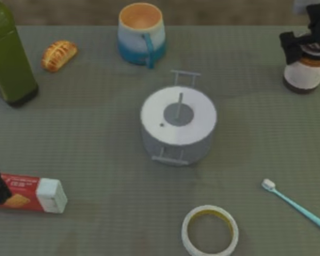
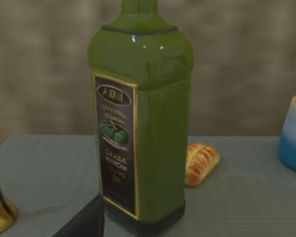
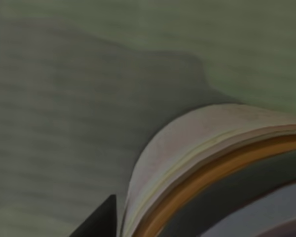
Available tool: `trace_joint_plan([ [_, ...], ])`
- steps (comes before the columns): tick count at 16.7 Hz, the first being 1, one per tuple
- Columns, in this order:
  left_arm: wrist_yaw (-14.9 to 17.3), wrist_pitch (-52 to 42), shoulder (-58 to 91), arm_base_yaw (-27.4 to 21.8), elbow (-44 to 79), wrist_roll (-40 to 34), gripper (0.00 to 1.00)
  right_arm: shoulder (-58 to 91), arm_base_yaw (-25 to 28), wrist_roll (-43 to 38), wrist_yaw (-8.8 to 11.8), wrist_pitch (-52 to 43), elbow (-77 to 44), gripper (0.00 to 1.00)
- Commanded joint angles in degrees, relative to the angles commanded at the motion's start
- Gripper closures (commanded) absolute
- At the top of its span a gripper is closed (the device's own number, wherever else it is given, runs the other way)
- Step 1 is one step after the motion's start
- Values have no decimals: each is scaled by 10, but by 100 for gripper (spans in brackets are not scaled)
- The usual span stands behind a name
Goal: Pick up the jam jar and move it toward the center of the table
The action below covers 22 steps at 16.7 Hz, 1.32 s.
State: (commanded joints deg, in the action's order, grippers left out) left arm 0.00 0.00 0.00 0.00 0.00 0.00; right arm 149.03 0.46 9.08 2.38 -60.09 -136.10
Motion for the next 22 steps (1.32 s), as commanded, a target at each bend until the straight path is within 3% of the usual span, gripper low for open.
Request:
trace_joint_plan([
  [5, 0, 0, 0, 0, 0, 0, 0, -43, 1, 0, 1, -1, 42, 100],
  [13, 0, 0, 0, 0, 0, 0, 0, -281, 7, -3, 3, -8, 271, 100],
  [22, 0, 0, 0, 0, 0, 0, 0, -310, 22, -26, -4, 4, 313, 100],
])
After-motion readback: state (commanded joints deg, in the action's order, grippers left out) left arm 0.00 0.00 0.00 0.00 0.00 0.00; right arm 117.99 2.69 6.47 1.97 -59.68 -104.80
